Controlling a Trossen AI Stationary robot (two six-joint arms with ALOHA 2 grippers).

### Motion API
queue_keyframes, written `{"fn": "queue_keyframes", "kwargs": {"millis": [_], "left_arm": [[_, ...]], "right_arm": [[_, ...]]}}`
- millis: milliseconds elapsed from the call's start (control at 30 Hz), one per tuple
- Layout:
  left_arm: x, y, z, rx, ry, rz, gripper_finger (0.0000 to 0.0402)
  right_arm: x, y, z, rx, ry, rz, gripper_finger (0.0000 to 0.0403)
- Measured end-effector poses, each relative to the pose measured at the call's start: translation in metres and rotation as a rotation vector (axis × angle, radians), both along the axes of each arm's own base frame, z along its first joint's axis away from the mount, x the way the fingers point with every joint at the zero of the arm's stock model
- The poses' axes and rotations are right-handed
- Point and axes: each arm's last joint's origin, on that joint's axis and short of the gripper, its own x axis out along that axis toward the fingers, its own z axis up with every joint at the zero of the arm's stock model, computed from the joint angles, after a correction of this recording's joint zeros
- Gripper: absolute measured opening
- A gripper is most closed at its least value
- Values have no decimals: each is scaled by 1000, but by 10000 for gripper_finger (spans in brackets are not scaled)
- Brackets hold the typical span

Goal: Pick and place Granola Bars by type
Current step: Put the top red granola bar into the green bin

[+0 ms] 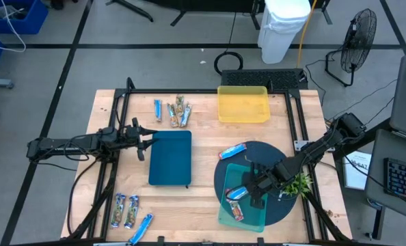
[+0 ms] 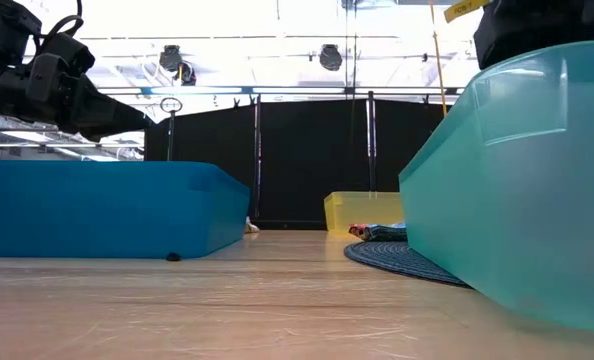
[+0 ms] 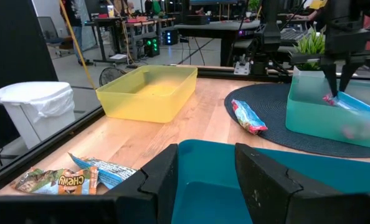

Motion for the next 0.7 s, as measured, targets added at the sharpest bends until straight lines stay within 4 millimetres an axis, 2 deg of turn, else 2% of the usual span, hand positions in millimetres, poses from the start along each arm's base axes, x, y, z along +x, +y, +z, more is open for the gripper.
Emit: {"fn": "queue_keyframes", "kwargs": {"millis": [500, 700], "left_arm": [[0, 0, 0, 0, 0, 0, 161], [0, 0, 0, 0, 0, 0, 161]], "right_arm": [[1, 1, 1, -5, -18, 32, 21], [1, 0, 1, -14, -26, -20, 33]]}}
